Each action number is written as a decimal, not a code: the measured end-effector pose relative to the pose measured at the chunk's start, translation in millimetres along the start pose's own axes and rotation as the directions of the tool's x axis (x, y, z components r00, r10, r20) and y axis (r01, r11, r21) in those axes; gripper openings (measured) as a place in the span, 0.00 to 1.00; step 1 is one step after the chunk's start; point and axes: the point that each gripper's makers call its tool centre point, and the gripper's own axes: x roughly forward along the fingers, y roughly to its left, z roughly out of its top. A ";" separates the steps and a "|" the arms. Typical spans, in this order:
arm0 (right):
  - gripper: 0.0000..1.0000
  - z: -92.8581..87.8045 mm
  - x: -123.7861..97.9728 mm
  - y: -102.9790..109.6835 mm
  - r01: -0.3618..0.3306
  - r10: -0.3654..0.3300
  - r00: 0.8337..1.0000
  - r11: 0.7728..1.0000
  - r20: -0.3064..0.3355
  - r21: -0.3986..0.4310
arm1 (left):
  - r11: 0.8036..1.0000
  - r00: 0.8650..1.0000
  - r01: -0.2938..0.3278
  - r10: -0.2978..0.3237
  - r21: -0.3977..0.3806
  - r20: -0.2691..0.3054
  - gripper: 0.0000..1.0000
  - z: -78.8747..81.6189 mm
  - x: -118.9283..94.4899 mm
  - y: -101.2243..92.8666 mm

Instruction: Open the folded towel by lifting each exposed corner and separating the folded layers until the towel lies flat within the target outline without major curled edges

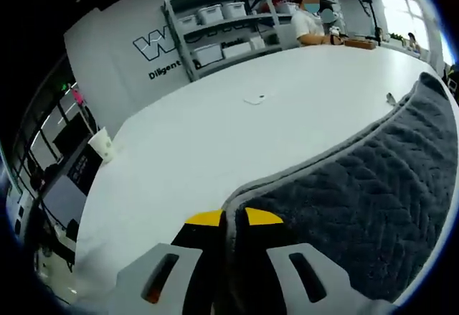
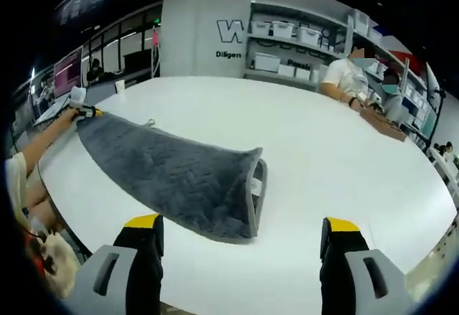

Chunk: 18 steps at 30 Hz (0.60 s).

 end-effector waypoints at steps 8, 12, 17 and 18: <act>0.90 7.5 15.2 -7.2 0.005 -0.005 1.000 1.000 -0.028 -0.012 | 0.993 0.995 0.056 -0.046 -0.103 0.089 0.47 21.5 -11.1 -10.3; 0.90 9.7 22.3 -8.8 0.002 -0.003 0.999 1.000 -0.048 -0.020 | 0.982 0.985 0.134 -0.118 -0.132 0.122 0.52 24.9 -19.5 -26.2; 0.91 20.1 29.6 -5.4 -0.035 0.034 0.999 0.999 -0.041 -0.027 | 0.950 0.957 0.262 -0.233 -0.167 0.175 0.86 29.2 -38.5 -54.8; 0.91 22.6 31.2 -4.5 -0.042 0.041 0.998 0.999 -0.037 -0.027 | 0.947 0.954 0.274 -0.245 -0.167 0.171 0.92 28.2 -42.0 -58.9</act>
